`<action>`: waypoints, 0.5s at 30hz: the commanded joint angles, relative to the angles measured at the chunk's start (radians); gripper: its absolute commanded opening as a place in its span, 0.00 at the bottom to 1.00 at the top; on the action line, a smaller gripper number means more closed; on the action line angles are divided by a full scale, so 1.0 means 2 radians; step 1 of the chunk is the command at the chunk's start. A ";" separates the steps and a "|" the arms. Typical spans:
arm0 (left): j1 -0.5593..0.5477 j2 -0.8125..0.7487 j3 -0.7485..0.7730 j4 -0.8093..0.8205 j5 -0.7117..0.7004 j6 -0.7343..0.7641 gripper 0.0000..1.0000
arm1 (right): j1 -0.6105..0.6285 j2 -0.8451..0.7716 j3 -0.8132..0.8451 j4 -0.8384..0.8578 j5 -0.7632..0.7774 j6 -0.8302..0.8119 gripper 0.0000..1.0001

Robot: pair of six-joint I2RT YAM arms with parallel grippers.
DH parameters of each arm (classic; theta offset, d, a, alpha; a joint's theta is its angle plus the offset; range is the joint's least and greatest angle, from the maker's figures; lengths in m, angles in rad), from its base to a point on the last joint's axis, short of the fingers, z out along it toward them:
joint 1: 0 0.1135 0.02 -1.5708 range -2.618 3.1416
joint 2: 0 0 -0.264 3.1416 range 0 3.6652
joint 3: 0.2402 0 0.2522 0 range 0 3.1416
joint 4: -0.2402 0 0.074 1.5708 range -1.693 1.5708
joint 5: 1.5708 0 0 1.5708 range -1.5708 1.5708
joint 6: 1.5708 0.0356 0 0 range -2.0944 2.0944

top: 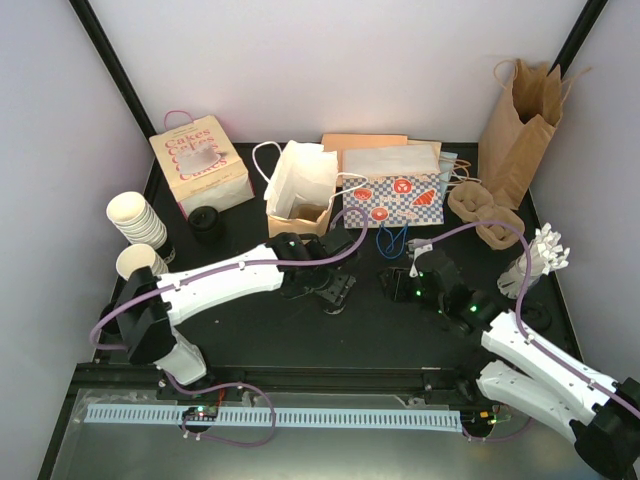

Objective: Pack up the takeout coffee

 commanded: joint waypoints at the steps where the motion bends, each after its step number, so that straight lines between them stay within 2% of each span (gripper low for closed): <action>1: -0.002 -0.023 0.014 -0.020 -0.001 -0.005 0.73 | -0.002 0.002 0.004 0.001 0.017 -0.010 0.59; 15: -0.003 -0.004 -0.019 0.016 0.018 -0.008 0.73 | -0.003 0.000 -0.002 0.000 0.012 -0.014 0.60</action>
